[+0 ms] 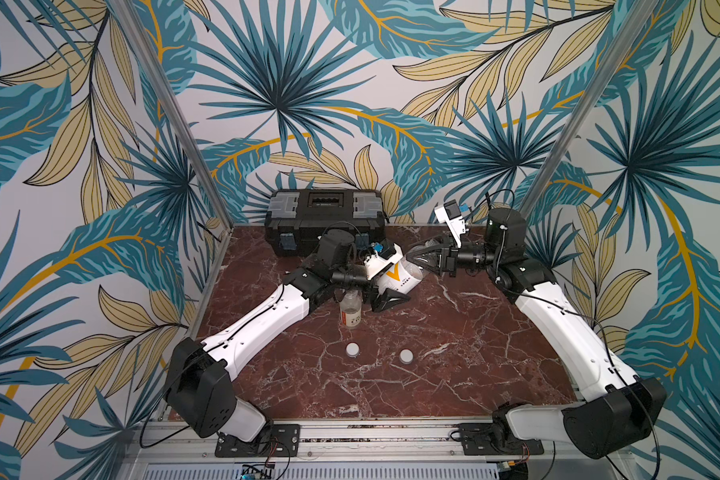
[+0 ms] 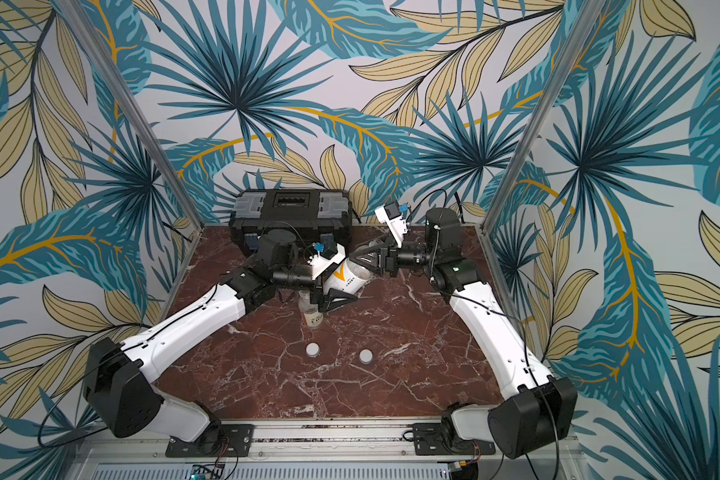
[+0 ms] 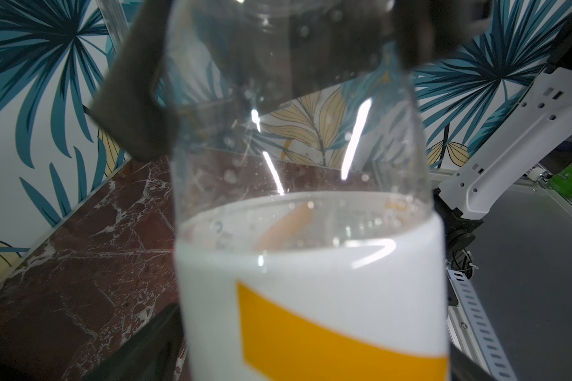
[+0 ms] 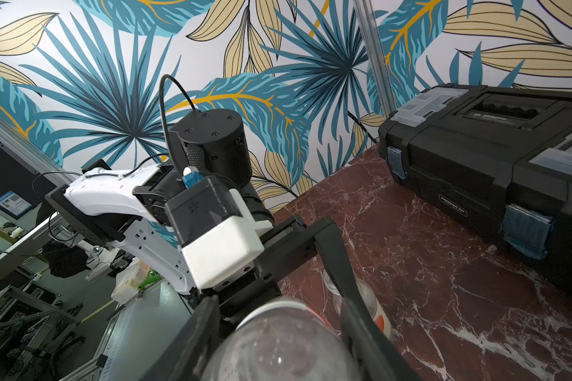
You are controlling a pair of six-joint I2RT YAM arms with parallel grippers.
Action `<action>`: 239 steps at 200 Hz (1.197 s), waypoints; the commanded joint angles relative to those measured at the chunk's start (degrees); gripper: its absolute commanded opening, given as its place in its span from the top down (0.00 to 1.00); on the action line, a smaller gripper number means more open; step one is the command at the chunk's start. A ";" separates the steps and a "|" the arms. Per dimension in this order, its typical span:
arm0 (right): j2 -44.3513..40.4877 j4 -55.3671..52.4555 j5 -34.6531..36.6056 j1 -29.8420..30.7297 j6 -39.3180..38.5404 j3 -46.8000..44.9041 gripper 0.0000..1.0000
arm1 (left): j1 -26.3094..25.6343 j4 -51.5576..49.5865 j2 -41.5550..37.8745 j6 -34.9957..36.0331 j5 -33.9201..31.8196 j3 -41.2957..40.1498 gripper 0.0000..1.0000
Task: Screw on the bottle caps
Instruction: Pick up the plastic bottle at the center of the board.
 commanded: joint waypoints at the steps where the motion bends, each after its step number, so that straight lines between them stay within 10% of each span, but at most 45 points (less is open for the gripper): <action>1: -0.02 3.92 -2.25 0.62 2.12 -1.37 0.58 | -0.02 -1.31 0.38 -0.13 1.44 2.73 0.02; 107: 0.16 3.02 -2.22 1.43 0.83 -1.31 0.45 | -0.02 -3.04 0.61 -1.45 1.16 3.90 0.25; 143: -1.10 -0.32 4.77 1.39 -1.25 0.51 0.22 | -0.08 -3.65 0.30 -1.38 0.96 3.48 0.31; 239: -6.66 -7.88 25.57 -2.59 -2.38 3.73 0.13 | -0.02 -3.37 0.69 -3.65 -5.33 3.44 0.46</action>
